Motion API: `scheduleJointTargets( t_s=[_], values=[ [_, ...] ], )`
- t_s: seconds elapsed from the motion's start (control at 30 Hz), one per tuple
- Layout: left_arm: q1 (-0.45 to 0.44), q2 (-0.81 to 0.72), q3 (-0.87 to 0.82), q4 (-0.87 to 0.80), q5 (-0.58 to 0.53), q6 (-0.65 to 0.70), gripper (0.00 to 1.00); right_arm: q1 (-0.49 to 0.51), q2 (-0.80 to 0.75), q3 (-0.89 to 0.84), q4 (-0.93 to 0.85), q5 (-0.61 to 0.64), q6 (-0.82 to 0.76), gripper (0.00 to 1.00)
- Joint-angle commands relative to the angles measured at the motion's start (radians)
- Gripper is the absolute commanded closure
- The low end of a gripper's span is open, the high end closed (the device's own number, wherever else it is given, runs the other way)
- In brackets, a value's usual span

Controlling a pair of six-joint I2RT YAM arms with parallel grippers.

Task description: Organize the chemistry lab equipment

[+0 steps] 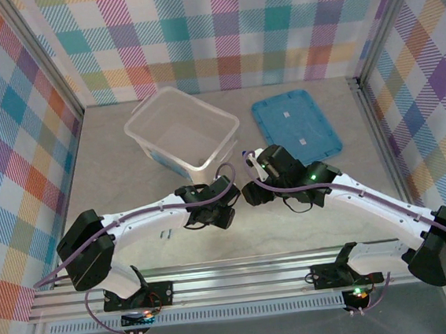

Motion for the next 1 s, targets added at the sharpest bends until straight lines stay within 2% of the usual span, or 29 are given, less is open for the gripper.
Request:
scheduleJointTargets(
  t_s=[0.0, 0.4, 0.7, 0.97],
  values=[
    [-0.015, 0.012, -0.008, 0.009, 0.012, -0.002, 0.57, -0.005, 0.005, 0.003, 0.02, -0.018, -0.011, 0.38],
    [-0.015, -0.006, 0.02, -0.016, 0.004, 0.006, 0.7, -0.01, 0.003, -0.002, 0.026, -0.021, -0.009, 0.38],
    [-0.015, -0.046, 0.063, -0.073, -0.003, 0.01, 0.73, -0.014, -0.001, -0.006, 0.03, -0.026, -0.007, 0.38],
    [-0.015, -0.104, 0.171, -0.181, -0.015, 0.018, 0.75, -0.023, -0.002, -0.002, 0.032, -0.033, -0.011, 0.38]
  ],
)
